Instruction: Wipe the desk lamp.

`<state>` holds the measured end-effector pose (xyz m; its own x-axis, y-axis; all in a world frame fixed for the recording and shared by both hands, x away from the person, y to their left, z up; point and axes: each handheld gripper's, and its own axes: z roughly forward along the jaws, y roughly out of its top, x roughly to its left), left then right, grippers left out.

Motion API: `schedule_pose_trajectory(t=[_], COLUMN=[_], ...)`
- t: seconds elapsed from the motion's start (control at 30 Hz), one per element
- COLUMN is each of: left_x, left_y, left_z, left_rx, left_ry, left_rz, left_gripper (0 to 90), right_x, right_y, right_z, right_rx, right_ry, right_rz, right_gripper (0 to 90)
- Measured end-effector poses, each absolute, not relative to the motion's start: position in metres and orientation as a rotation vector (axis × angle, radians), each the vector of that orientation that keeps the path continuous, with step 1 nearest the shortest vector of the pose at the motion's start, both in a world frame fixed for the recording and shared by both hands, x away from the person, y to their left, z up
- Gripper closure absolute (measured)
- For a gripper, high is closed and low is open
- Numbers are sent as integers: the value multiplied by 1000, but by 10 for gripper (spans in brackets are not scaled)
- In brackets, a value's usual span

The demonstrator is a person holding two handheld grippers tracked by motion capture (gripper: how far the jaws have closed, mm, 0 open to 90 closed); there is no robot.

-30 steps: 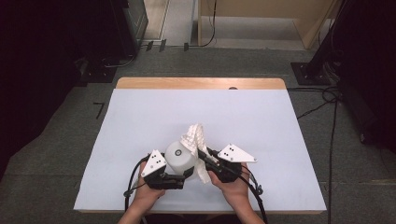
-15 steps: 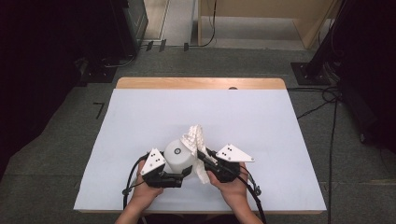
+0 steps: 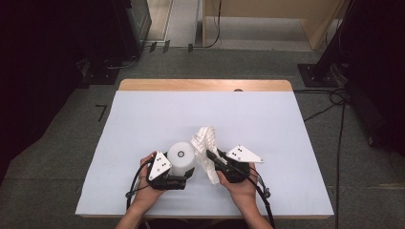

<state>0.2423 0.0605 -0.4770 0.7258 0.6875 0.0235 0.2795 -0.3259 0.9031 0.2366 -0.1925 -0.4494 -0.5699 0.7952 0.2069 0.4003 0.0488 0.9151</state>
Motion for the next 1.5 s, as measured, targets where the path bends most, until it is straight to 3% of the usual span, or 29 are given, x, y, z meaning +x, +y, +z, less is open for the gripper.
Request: schedule_pose_trajectory(t=[0.3, 0.4, 0.6, 0.63, 0.67, 1.1, 1.23, 1.5], left_x=[240, 237, 229, 228, 227, 219, 219, 223], left_y=[61, 58, 43, 42, 42, 40, 48, 66], left_z=[-480, -477, -477, -477, -477, -460, -450, -436], left_rx=[1882, 1841, 1808, 1803, 1802, 1813, 1756, 1686], left_ry=[806, 865, 1024, 1036, 1032, 820, 806, 818], left_rz=[502, 469, 590, 609, 616, 452, 394, 403], left_gripper=[79, 0, 0, 39, 78, 84, 85, 85], right_x=[238, 239, 240, 239, 239, 223, 224, 228], right_y=[-192, -193, -193, -193, -193, -183, -182, -174], right_z=[-454, -455, -456, -455, -455, -428, -433, -447], right_rx=[1210, 1213, 1216, 1220, 1212, 1118, 1136, 1128], right_ry=[1993, 1991, 1991, 1991, 1991, 1965, 1972, 2047], right_rz=[1527, 1526, 1522, 1522, 1525, 1620, 1606, 1557], right_gripper=[758, 757, 757, 757, 757, 758, 759, 758])
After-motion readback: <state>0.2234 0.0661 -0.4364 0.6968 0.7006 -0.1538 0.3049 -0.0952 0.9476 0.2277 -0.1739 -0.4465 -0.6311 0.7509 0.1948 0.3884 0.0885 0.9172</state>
